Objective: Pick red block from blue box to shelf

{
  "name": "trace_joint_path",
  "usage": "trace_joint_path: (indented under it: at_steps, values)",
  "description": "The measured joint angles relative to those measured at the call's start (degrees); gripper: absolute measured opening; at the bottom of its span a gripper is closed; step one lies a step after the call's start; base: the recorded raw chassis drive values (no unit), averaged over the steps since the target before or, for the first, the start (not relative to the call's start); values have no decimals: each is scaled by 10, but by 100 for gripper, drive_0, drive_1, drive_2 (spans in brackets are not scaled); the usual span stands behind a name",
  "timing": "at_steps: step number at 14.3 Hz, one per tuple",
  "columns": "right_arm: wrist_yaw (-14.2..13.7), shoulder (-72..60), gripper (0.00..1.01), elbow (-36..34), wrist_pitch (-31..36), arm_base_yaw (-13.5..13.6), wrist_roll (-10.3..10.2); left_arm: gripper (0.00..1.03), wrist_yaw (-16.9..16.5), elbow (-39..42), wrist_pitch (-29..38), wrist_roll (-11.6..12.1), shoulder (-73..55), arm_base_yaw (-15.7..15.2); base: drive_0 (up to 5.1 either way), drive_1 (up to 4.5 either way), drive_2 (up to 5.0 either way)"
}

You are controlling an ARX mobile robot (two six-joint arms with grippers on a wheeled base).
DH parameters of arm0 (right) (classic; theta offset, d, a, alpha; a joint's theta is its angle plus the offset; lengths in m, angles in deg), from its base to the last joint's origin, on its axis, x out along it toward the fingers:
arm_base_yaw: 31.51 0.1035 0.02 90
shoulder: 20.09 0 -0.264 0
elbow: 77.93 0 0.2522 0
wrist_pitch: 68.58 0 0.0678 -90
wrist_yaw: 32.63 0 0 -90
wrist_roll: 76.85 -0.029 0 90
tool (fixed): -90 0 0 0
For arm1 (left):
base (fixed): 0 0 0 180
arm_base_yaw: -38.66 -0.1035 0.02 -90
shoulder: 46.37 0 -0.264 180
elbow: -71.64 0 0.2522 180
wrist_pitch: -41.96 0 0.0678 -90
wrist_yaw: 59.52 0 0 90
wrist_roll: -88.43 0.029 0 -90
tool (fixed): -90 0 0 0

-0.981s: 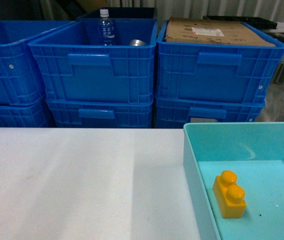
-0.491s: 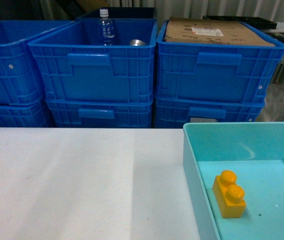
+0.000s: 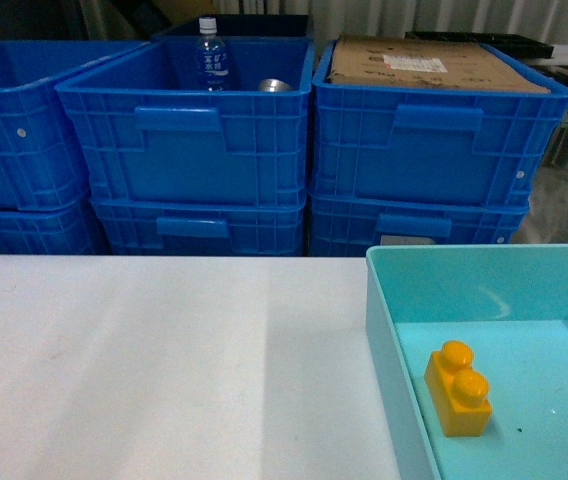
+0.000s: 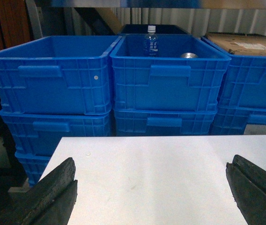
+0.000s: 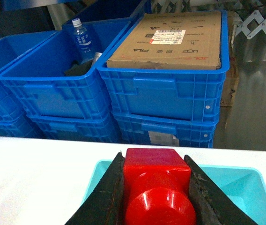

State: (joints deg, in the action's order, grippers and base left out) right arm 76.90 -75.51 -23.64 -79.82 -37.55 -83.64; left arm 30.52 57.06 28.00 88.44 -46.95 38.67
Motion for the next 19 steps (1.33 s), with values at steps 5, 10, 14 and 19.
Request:
trace_joint_path:
  at_steps: [5, 10, 14, 19]
  values:
    - [0, -11, 27, 2, -16, 4, 4, 98, 0, 0, 0, 0, 0, 0, 0, 0, 0]
    - [2, -11, 27, 2, -9, 4, 4, 98, 0, 0, 0, 0, 0, 0, 0, 0, 0]
    - [-35, 132, 27, -47, -15, 14, 4, 98, 0, 0, 0, 0, 0, 0, 0, 0, 0]
    - [48, 183, 27, -84, -31, -67, -12, 98, 0, 0, 0, 0, 0, 0, 0, 0, 0]
